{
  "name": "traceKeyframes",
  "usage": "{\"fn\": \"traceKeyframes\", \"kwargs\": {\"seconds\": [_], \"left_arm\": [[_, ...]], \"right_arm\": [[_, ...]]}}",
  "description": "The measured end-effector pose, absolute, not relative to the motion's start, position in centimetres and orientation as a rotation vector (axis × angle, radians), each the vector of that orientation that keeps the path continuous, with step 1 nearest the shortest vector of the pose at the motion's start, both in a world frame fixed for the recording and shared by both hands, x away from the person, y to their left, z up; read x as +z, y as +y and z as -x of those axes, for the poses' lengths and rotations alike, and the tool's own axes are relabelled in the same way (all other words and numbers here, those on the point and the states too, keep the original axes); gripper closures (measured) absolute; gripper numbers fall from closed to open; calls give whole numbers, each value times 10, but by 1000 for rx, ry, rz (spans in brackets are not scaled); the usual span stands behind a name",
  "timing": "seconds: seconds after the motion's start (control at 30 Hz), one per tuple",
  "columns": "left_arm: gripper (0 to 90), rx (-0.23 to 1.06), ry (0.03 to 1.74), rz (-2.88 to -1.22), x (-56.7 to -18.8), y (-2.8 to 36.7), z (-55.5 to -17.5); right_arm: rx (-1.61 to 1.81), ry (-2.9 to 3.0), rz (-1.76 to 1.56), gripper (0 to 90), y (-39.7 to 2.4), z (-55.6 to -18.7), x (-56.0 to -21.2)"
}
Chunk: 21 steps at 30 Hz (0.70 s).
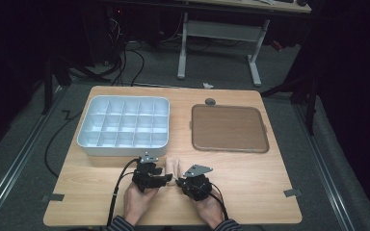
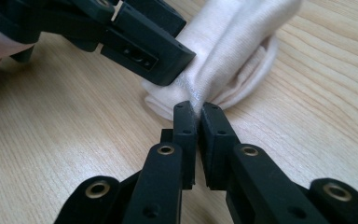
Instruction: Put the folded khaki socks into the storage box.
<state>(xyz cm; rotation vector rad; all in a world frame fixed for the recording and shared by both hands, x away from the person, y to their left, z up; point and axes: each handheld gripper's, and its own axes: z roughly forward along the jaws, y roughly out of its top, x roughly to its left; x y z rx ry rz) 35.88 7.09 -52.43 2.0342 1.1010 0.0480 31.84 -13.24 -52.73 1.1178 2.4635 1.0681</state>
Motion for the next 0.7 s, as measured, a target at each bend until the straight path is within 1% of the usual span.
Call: {"fn": "traceKeyframes", "kwargs": {"seconds": [0.17,0.3,0.47,0.57,0.7], "left_arm": [[454,56,1093,-2032,-521,75,-362],[397,69,1084,-1991,-516,77,-367],[378,50,1094,-1969,-512,76,-376],[376,37,1096,-1960,-512,72,-379],[374,33,1090,-1978,-510,66,-383]], "right_arm": [[1077,2454,-1105,836,-129,-318,-528],[1090,2449,-1129,747,-129,-318,-528],[1110,2430,-1138,662,-134,-313,-525],[1131,2403,-1139,630,-144,-308,-522],[1161,2360,-1163,610,-158,-304,-515]]}}
